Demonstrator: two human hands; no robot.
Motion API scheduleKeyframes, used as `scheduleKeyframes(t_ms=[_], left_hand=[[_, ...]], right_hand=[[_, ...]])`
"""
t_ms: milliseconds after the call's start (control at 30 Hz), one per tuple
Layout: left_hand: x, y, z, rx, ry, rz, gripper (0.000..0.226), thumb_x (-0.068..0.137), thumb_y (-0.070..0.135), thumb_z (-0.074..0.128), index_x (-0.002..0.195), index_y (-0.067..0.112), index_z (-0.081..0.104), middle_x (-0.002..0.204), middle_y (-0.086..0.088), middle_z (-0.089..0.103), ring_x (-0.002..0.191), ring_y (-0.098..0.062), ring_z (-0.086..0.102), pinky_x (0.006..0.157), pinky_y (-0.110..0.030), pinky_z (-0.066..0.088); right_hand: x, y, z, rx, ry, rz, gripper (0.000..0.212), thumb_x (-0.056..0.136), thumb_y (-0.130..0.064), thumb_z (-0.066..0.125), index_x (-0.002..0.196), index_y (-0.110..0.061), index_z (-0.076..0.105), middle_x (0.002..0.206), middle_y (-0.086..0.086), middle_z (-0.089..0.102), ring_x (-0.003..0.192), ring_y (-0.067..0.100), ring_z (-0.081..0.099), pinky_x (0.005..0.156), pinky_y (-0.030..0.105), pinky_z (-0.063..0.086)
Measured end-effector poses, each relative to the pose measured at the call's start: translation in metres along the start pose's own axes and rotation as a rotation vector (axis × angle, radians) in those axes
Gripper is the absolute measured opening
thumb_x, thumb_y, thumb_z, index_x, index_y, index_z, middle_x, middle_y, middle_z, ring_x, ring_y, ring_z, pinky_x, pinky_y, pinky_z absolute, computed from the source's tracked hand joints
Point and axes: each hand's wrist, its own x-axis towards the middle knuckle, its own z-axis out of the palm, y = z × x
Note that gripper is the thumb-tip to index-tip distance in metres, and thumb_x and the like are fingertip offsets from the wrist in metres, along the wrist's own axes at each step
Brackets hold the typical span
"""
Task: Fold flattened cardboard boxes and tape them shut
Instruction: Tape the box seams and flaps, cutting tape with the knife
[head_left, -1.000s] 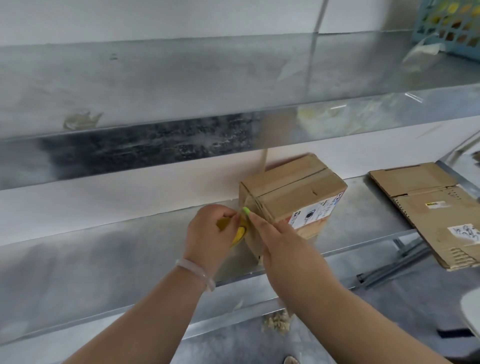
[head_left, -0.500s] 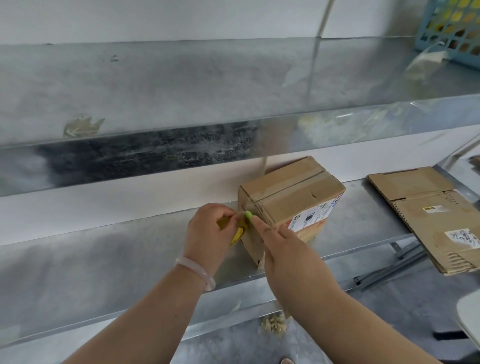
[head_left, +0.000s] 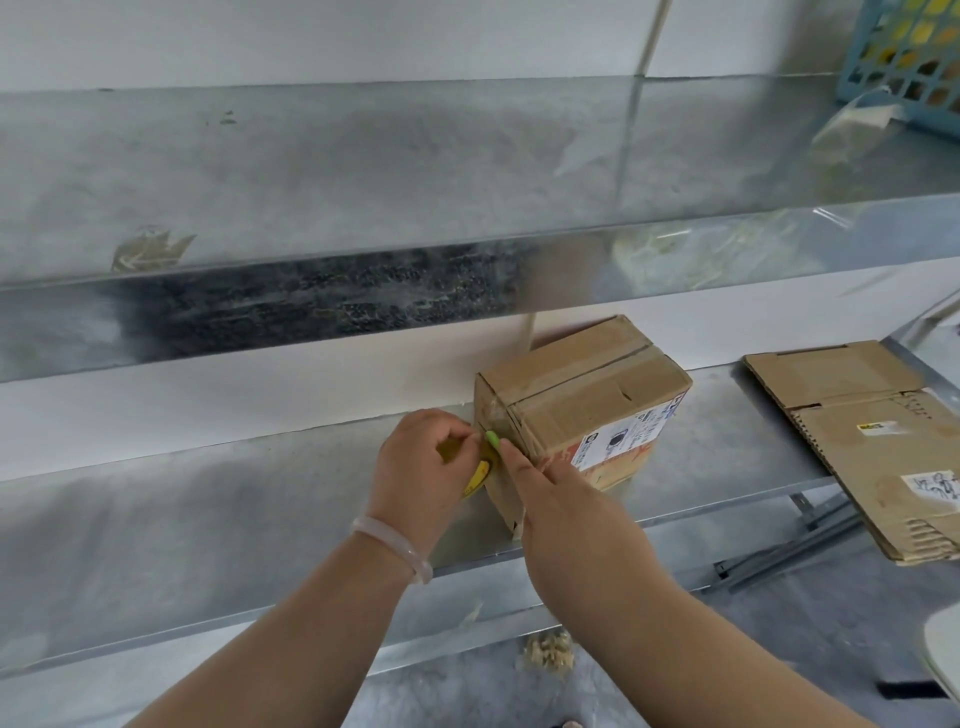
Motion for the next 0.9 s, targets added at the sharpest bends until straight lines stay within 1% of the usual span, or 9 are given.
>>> scheduleKeyframes(t_ms=[267,400,500,600,667,733,800,867,900], left_hand=[[-0.006,0.003,0.001,0.006,0.010,0.012,0.007,0.083,0.024,0.069,0.077,0.022,0.071,0.081,0.015,0.063,0.084,0.004,0.054,0.071,0.000,0.034],[-0.002,-0.003,-0.006,-0.044,0.081,-0.122,0.007,0.084,0.025,0.068,0.077,0.023,0.071,0.082,0.015,0.064,0.082,0.003,0.056,0.067,-0.004,0.036],[-0.005,-0.008,-0.011,0.004,0.054,-0.058,0.006,0.085,0.023,0.068,0.079,0.021,0.070,0.083,0.016,0.062,0.084,0.007,0.053,0.071,0.000,0.034],[-0.008,-0.010,-0.010,0.032,0.032,-0.046,0.007,0.086,0.023,0.067,0.079,0.024,0.067,0.085,0.014,0.061,0.085,0.008,0.051,0.073,0.000,0.033],[-0.007,-0.016,-0.008,0.049,0.028,-0.069,0.004,0.087,0.027,0.066,0.083,0.027,0.066,0.089,0.013,0.060,0.085,0.007,0.049,0.073,0.000,0.032],[-0.005,-0.024,-0.010,0.078,0.024,-0.089,0.005,0.087,0.031,0.067,0.089,0.027,0.068,0.095,0.014,0.057,0.084,0.003,0.049,0.075,-0.004,0.033],[-0.003,-0.032,-0.013,0.119,0.041,-0.105,0.007,0.086,0.030,0.068,0.090,0.025,0.071,0.098,0.015,0.057,0.086,0.000,0.049,0.084,-0.017,0.039],[-0.002,-0.035,-0.017,0.199,0.068,-0.111,0.006,0.085,0.028,0.069,0.083,0.024,0.073,0.095,0.017,0.055,0.085,-0.003,0.053,0.087,-0.029,0.044],[-0.002,-0.037,-0.018,0.241,0.084,-0.109,0.006,0.084,0.028,0.070,0.081,0.024,0.074,0.093,0.018,0.054,0.083,-0.005,0.055,0.085,-0.031,0.045]], right_hand=[[0.000,0.004,0.004,-0.014,0.017,-0.021,0.073,0.102,-0.014,0.036,0.154,-0.039,-0.009,0.139,0.000,0.039,0.112,0.024,0.059,0.095,0.040,0.052],[-0.001,0.013,0.010,-0.011,0.008,-0.028,0.076,0.098,-0.011,0.038,0.154,-0.038,-0.006,0.139,0.002,0.038,0.109,0.026,0.058,0.091,0.038,0.053],[-0.001,0.019,0.016,-0.020,0.018,-0.070,0.077,0.097,-0.009,0.038,0.155,-0.037,-0.004,0.143,0.000,0.036,0.109,0.024,0.058,0.088,0.036,0.054],[-0.002,0.020,0.018,0.060,0.132,-0.169,0.071,0.098,-0.014,0.038,0.153,-0.040,0.003,0.142,-0.008,0.039,0.108,0.020,0.058,0.086,0.035,0.055],[-0.008,0.026,0.017,0.148,0.241,-0.248,0.063,0.100,-0.020,0.038,0.152,-0.043,0.012,0.131,-0.011,0.047,0.096,0.019,0.062,0.075,0.034,0.054],[-0.018,0.038,0.015,0.205,0.370,-0.333,0.057,0.098,-0.025,0.038,0.150,-0.042,0.023,0.119,-0.012,0.054,0.076,0.016,0.062,0.058,0.032,0.052],[-0.023,0.063,0.021,0.237,0.529,-0.379,0.050,0.096,-0.027,0.039,0.146,-0.031,0.035,0.110,-0.008,0.060,0.063,0.008,0.058,0.048,0.022,0.049],[-0.026,0.098,0.028,0.307,0.687,-0.349,0.039,0.097,-0.030,0.040,0.135,-0.019,0.044,0.098,-0.002,0.063,0.061,-0.003,0.051,0.053,0.008,0.041],[-0.026,0.118,0.031,0.367,0.737,-0.290,0.036,0.098,-0.035,0.039,0.129,-0.016,0.045,0.090,-0.004,0.060,0.061,-0.005,0.049,0.053,0.009,0.040]])
